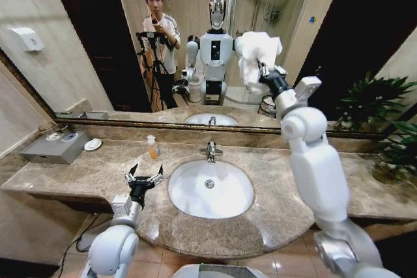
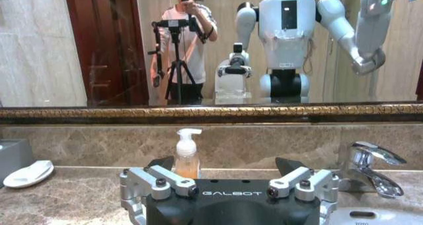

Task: Pick up the towel from the sink counter and wipe the mirror surface.

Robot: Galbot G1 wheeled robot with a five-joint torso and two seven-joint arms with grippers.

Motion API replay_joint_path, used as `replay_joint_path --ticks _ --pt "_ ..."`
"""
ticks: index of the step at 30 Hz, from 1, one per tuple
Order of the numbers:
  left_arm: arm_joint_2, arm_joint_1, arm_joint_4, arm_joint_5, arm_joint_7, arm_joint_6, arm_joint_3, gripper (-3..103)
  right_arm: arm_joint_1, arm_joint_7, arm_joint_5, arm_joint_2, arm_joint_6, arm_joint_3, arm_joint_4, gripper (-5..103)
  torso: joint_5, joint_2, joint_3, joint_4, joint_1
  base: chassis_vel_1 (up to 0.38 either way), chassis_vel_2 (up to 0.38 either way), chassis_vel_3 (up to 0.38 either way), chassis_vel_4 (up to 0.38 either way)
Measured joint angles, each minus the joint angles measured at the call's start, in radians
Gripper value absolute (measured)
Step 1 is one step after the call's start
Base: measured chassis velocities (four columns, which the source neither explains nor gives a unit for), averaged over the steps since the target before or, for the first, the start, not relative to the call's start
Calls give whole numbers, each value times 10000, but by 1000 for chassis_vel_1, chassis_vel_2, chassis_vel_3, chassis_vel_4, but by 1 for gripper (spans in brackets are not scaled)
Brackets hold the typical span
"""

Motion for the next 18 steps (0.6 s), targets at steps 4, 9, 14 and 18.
replay_joint_path --ticks 4,9,14,18 --pt "0 -1 0 0 0 0 0 100 -761 -126 -116 202 56 -50 -59 10 3 0 1 -2 0 0 0 0 0" --pt "0 0 0 0 0 0 0 100 -1464 -291 -391 430 190 -174 -162 10 4 0 1 -1 0 0 0 0 0" --pt "0 0 0 0 0 0 0 100 -1066 -182 -395 415 167 -289 -200 10 1 0 1 1 0 0 0 0 0" --pt "0 0 0 0 0 0 0 100 -252 38 -61 229 -23 -278 -75 10 0 0 1 0 0 0 0 0 0"
